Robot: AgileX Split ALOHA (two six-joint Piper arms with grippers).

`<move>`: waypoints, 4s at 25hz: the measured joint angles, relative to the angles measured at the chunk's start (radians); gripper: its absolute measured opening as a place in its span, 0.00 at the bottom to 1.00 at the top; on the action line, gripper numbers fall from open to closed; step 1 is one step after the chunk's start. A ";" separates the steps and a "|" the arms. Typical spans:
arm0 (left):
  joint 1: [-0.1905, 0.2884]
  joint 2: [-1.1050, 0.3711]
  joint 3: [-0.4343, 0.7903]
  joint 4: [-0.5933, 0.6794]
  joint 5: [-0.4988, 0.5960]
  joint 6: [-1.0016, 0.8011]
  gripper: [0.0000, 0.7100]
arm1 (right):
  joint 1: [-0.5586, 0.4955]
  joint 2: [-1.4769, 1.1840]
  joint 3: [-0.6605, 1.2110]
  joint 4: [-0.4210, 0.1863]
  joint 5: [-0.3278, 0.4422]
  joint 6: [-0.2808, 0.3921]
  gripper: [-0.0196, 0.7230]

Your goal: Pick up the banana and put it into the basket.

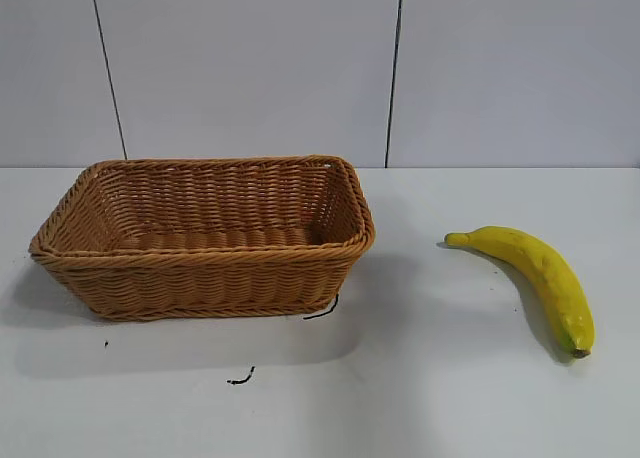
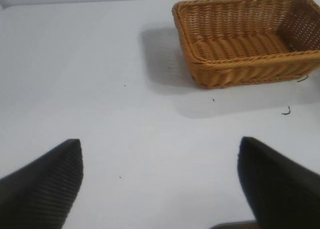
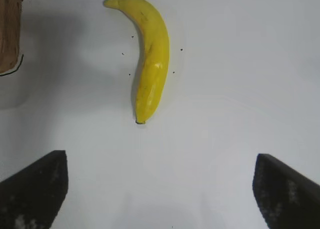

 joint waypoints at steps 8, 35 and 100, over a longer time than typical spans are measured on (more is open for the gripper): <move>0.000 0.000 0.000 0.000 0.000 0.000 0.89 | 0.000 0.228 -0.055 0.048 -0.001 -0.058 0.95; 0.000 0.000 0.000 0.000 0.000 0.000 0.89 | 0.001 0.559 -0.100 0.095 -0.264 -0.066 0.95; 0.000 0.000 0.000 0.000 0.000 0.000 0.89 | 0.165 0.597 -0.665 -0.146 0.135 0.085 0.42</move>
